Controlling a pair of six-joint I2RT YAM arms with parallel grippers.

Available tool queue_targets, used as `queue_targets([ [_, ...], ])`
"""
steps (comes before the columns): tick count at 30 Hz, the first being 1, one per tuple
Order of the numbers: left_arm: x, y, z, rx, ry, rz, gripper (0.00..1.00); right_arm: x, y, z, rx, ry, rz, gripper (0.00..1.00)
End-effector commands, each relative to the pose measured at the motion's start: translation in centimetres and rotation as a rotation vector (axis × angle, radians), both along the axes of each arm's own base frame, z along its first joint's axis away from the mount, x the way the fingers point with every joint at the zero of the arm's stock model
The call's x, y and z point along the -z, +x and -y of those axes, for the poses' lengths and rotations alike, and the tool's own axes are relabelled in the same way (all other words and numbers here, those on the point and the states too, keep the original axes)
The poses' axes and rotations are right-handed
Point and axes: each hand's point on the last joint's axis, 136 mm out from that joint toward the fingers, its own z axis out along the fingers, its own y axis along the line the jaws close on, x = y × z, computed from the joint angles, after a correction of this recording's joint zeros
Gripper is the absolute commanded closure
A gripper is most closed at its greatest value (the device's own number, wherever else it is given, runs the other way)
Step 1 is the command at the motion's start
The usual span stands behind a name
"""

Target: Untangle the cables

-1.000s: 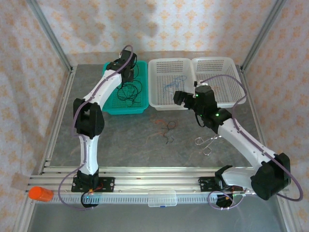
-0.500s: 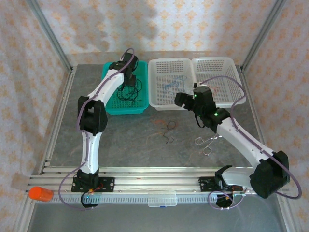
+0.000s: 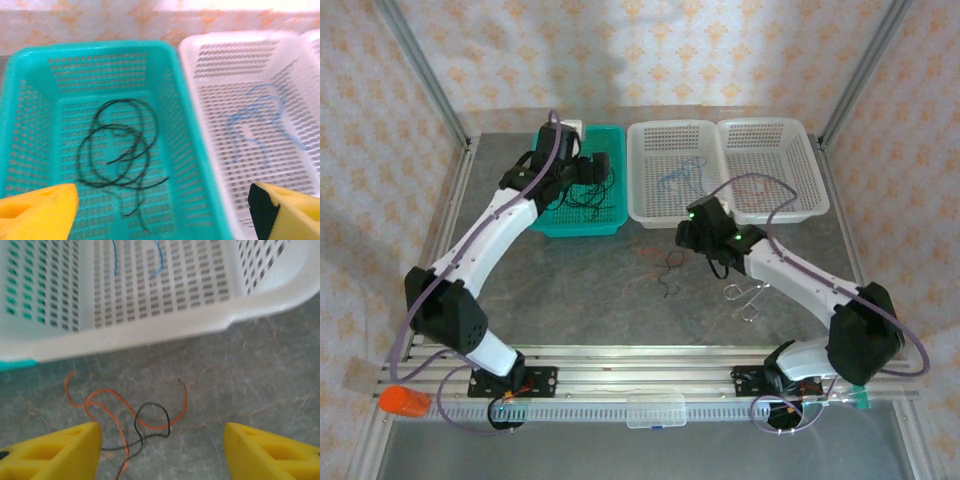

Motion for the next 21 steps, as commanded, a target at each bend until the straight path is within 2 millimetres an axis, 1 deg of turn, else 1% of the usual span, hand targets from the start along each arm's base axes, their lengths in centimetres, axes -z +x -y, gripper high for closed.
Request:
queue_targets([
  [1, -1.2, 0.2, 2.3, 0.066, -0.173, 0.1, 0.09, 1.6, -1.0, 0.2, 0.065, -0.058, -0.058, 0.39],
  [3, -1.8, -0.6, 3.3, 0.1, -0.245, 0.137, 0.09, 2.7, -1.2, -0.3, 0.081, -0.061, -0.088, 0.43],
  [6, -2.0, -1.8, 4.9, 0.151, -0.315, 0.168, 0.09, 4.0, -1.4, -0.9, 0.075, -0.056, -0.119, 0.48],
  [10, -1.3, -3.3, 7.1, 0.211, -0.345, 0.159, 0.09, 5.1, -1.4, -1.7, -0.034, -0.095, -0.143, 0.5],
  [13, -0.9, -4.0, 8.3, 0.247, -0.363, 0.15, 0.09, 5.9, -1.6, -1.5, -0.088, -0.108, -0.175, 0.5],
  [15, -0.8, -4.4, 8.9, 0.267, -0.369, 0.15, 0.09, 6.5, -1.8, -1.3, -0.096, -0.095, -0.203, 0.5],
  [17, -0.5, -4.9, 9.6, 0.29, -0.375, 0.148, 0.09, 6.9, -1.7, -1.4, -0.106, -0.069, -0.21, 0.51],
  [21, -0.6, -6.1, 11.2, 0.357, -0.406, 0.153, 0.1, 7.7, -1.0, -2.1, -0.135, -0.015, -0.205, 0.57],
])
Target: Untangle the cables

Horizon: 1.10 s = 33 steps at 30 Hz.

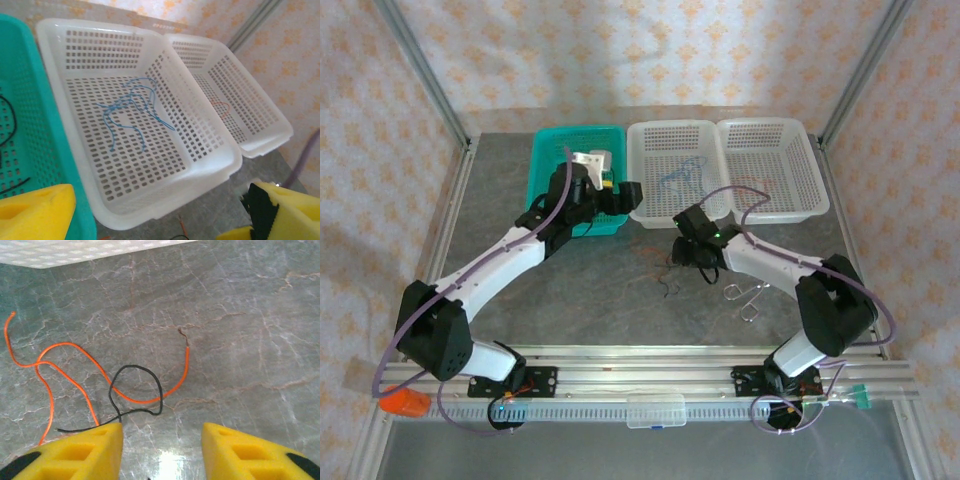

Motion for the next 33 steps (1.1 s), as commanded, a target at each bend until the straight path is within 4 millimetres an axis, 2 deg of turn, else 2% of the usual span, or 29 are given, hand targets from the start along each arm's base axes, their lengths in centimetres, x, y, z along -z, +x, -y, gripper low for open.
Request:
queue_targets([
  [1, -2.6, -1.5, 1.7, 0.073, -0.084, 0.075, 0.1, 1.4, 0.2, -0.7, -0.05, 0.039, -0.014, 0.59],
  [7, -2.0, -3.3, 3.3, 0.124, -0.123, 0.064, 0.1, 2.8, 0.7, -0.8, -0.075, 0.049, -0.026, 0.64],
  [15, -2.5, -3.3, 3.4, 0.12, -0.109, 0.08, 0.1, 3.9, 1.4, -1.0, -0.079, 0.046, -0.039, 0.67],
  [21, -2.8, -3.2, 3.4, 0.115, -0.097, 0.087, 0.11, 4.6, 1.7, -0.8, -0.065, 0.028, -0.053, 0.75],
  [27, -3.0, -2.9, 3.4, 0.112, -0.095, 0.093, 0.11, 3.4, 1.7, -0.8, -0.076, 0.043, -0.027, 0.86],
  [33, -3.6, -2.4, 3.5, 0.107, -0.084, 0.113, 0.11, 0.6, 1.6, -0.8, -0.115, 0.06, 0.032, 0.96],
])
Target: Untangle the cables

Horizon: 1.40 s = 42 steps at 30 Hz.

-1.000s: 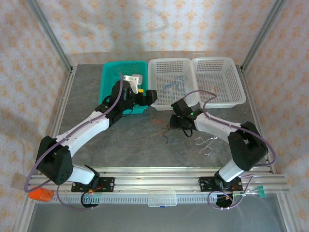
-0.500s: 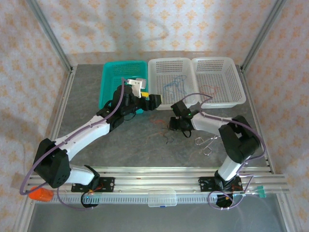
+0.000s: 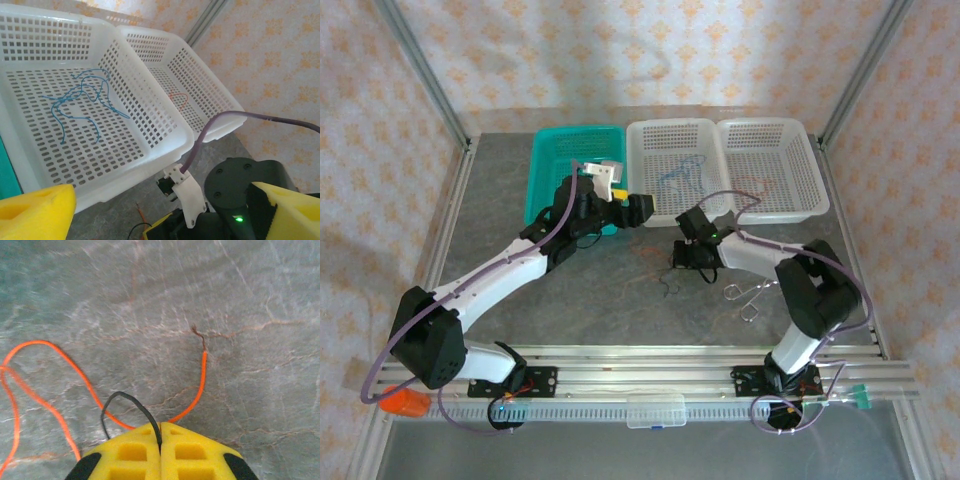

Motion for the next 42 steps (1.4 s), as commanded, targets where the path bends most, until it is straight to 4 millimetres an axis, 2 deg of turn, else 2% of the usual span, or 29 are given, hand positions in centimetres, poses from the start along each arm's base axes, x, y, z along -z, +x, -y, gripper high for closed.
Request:
queue_targets([
  [1, -2.8, 0.7, 0.3, -0.006, -0.006, 0.079, 0.11, -3.3, 0.5, -0.1, -0.022, 0.032, 0.073, 0.97],
  [8, -2.7, 1.0, 0.6, 0.001, -0.002, 0.078, 0.11, -7.8, 0.4, 0.2, -0.063, 0.047, 0.177, 1.0],
  [15, -2.3, 0.8, 1.0, 0.026, -0.006, 0.069, 0.12, -13.9, 0.7, 0.2, -0.109, 0.082, 0.322, 1.0],
  [21, -1.9, -0.6, 3.0, 0.167, -0.052, 0.07, 0.2, -19.2, 1.0, -0.1, -0.143, 0.13, 0.453, 1.0],
  [25, -1.7, -2.1, 4.6, 0.3, -0.09, 0.077, 0.22, -20.4, 0.7, -0.8, -0.203, 0.167, 0.47, 1.0],
  [30, 0.2, -3.4, 5.9, 0.425, -0.074, 0.024, 0.25, -21.3, 0.4, -1.5, -0.294, 0.243, 0.457, 1.0],
  [36, 2.0, -3.7, 6.1, 0.475, 0.001, -0.021, 0.25, -21.7, 0.2, -1.3, -0.359, 0.217, 0.469, 1.0],
  [39, 2.2, -3.5, 6.3, 0.485, 0.02, -0.023, 0.33, -21.7, 0.1, -1.3, -0.387, 0.205, 0.462, 1.0],
  [42, 2.1, -3.2, 6.5, 0.496, 0.035, -0.022, 0.37, -21.6, -0.2, -1.5, -0.41, 0.206, 0.448, 1.0],
])
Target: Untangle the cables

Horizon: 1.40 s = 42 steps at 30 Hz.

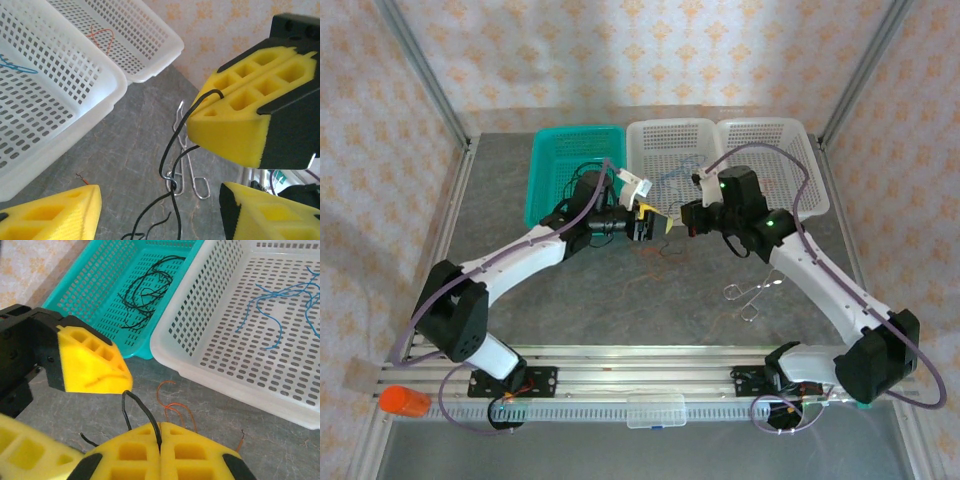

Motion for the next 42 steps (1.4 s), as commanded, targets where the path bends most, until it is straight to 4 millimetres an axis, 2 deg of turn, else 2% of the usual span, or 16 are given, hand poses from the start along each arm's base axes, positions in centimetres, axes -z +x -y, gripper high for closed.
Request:
queue_targets([
  [1, -1.3, -0.3, 0.8, 0.061, 0.011, 0.045, 0.37, -0.6, -0.4, -0.4, -0.064, -0.011, 0.004, 1.0],
  [5, -0.9, 0.0, 0.8, 0.066, 0.038, 0.047, 0.39, -0.6, -0.8, -0.7, -0.09, -0.006, -0.005, 1.0],
  [11, -0.7, 0.3, 1.1, 0.076, 0.039, 0.045, 0.61, -0.5, -0.7, -0.7, -0.089, -0.009, -0.007, 1.0],
  [14, -1.0, 0.4, 1.2, 0.079, 0.023, 0.048, 0.69, -0.4, -0.7, -0.8, -0.086, -0.004, -0.008, 1.0],
  [22, -1.0, 0.5, 1.5, 0.081, 0.013, 0.044, 0.75, -0.1, -0.9, -1.1, -0.103, 0.008, -0.02, 1.0],
  [33, -1.6, 1.4, 1.4, 0.035, 0.001, 0.062, 1.0, -0.5, -1.1, -0.9, -0.095, 0.015, -0.014, 1.0],
  [38, -2.4, 1.8, 1.1, 0.005, 0.0, 0.079, 1.0, -1.2, -1.0, -0.5, -0.069, 0.021, 0.004, 1.0],
  [42, -4.0, 1.8, 1.0, 0.0, -0.02, 0.103, 1.0, -2.7, -0.3, -0.3, -0.018, 0.059, 0.053, 0.68],
])
